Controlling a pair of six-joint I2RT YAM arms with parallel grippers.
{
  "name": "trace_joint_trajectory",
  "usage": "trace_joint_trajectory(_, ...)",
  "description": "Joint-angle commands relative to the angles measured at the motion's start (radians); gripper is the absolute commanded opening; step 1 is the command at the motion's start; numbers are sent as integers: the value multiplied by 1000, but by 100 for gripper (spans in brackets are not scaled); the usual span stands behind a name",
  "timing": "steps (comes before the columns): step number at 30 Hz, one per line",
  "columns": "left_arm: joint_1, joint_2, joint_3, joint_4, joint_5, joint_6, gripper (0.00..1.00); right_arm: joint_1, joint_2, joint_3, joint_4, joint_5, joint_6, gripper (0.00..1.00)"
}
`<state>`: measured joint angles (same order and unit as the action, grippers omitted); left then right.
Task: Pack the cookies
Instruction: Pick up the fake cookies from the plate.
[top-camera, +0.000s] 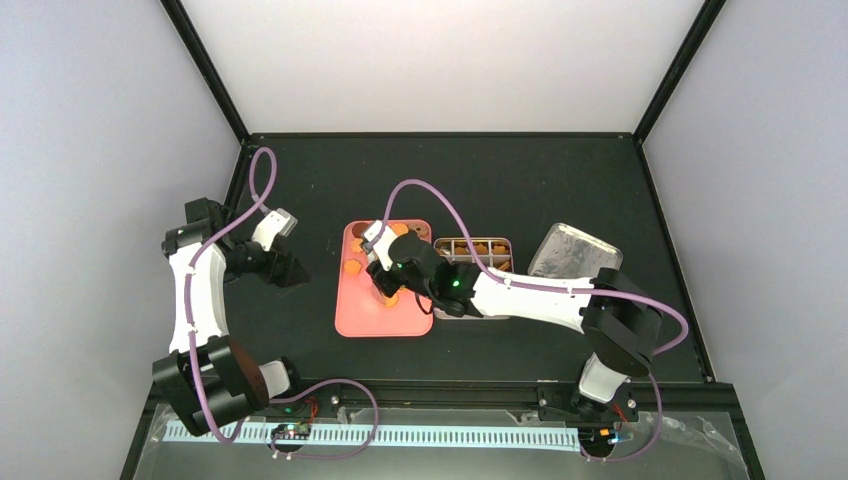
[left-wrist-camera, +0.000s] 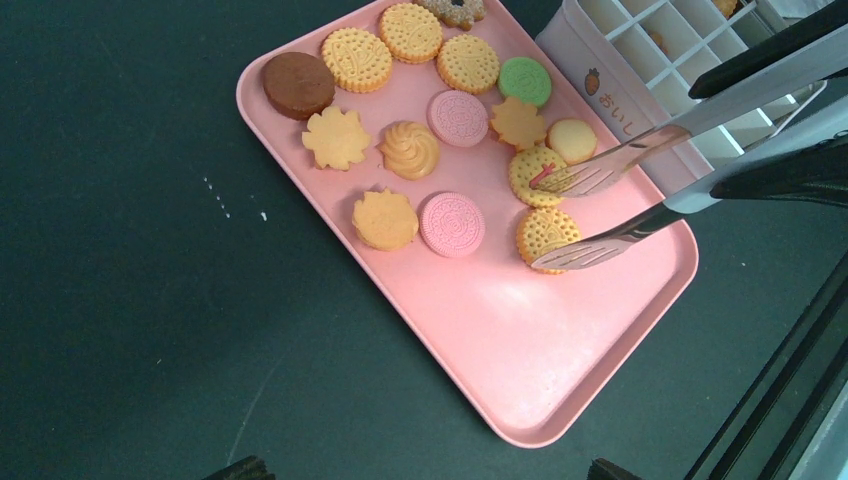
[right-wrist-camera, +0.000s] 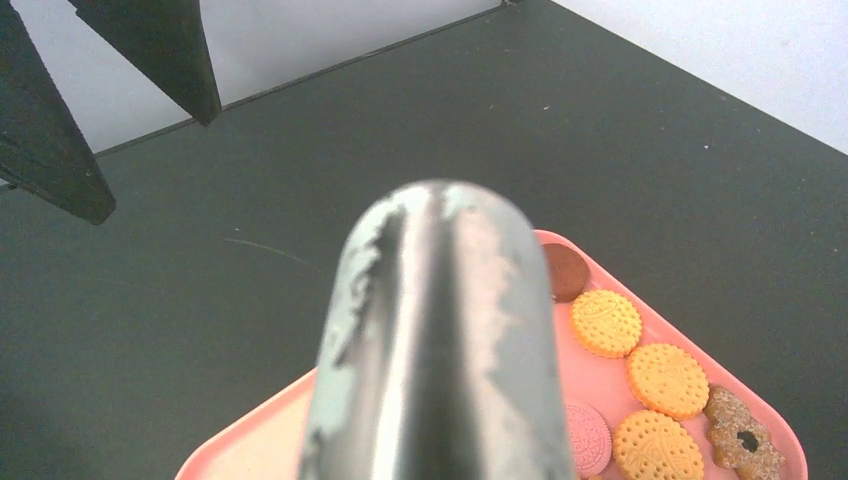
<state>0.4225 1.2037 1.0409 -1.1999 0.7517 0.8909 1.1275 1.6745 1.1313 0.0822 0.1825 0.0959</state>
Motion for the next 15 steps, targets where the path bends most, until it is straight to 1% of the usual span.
trace_joint_trajectory(1, 7, -17, 15, -15, 10, 16, 84, 2, 5, 16, 37, 10, -10, 39)
trace_joint_trajectory(8, 7, -14, 19, -14, 10, 17, 84, 9, 14, -25, 52, -45, 32, 39)
trace_joint_trajectory(15, 7, -9, 18, -13, 15, 16, 84, 59, 16, -48, 48, -33, 32, 38)
